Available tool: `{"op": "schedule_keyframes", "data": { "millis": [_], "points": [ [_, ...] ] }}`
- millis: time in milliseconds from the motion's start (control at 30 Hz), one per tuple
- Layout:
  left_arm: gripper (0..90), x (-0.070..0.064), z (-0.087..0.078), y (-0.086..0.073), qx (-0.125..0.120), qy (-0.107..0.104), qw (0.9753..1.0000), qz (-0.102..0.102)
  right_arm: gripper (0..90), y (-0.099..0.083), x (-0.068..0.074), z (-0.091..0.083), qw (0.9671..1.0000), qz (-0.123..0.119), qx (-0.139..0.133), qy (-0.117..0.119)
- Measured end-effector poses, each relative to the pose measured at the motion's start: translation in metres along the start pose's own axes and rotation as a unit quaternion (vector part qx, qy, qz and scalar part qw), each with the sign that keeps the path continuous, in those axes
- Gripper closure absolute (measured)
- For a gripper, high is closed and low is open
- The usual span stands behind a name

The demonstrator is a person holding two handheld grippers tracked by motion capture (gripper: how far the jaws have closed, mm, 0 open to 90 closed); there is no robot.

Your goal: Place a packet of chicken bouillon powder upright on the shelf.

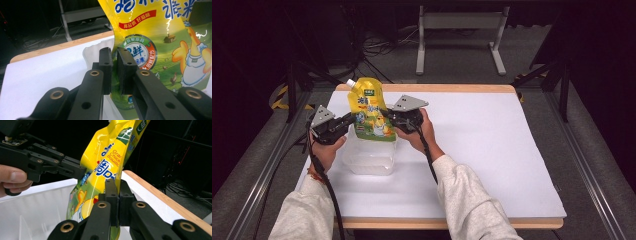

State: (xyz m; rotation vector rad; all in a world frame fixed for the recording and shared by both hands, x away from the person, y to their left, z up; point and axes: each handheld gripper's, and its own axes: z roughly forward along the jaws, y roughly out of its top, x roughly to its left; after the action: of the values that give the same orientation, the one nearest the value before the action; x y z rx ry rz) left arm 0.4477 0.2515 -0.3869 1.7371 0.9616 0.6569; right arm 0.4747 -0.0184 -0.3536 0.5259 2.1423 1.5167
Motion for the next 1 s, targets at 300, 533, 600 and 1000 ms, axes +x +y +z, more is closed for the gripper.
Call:
{"op": "schedule_keyframes", "data": {
  "millis": [300,533,600,1000],
  "points": [
    [81.6,0.002,0.003,-0.004,0.006,-0.002,1.0000,-0.002,89.3,-0.007,-0.001,0.004,0.9999,0.013,-0.006,0.007],
    [81.4,-0.001,0.005,-0.008,0.018,0.002,0.9997,0.016,89.4,-0.020,0.003,0.002,0.9996,0.022,-0.002,0.017],
    [81.4,-0.001,0.003,-0.009,0.021,-0.001,0.9996,0.019,89.3,-0.021,0.004,0.002,0.9995,0.022,-0.002,0.022],
    [82.1,-0.005,0.000,-0.015,0.044,-0.001,0.9980,0.046,88.7,-0.031,0.014,0.001,0.9993,0.005,0.022,0.030]
  ]
}}
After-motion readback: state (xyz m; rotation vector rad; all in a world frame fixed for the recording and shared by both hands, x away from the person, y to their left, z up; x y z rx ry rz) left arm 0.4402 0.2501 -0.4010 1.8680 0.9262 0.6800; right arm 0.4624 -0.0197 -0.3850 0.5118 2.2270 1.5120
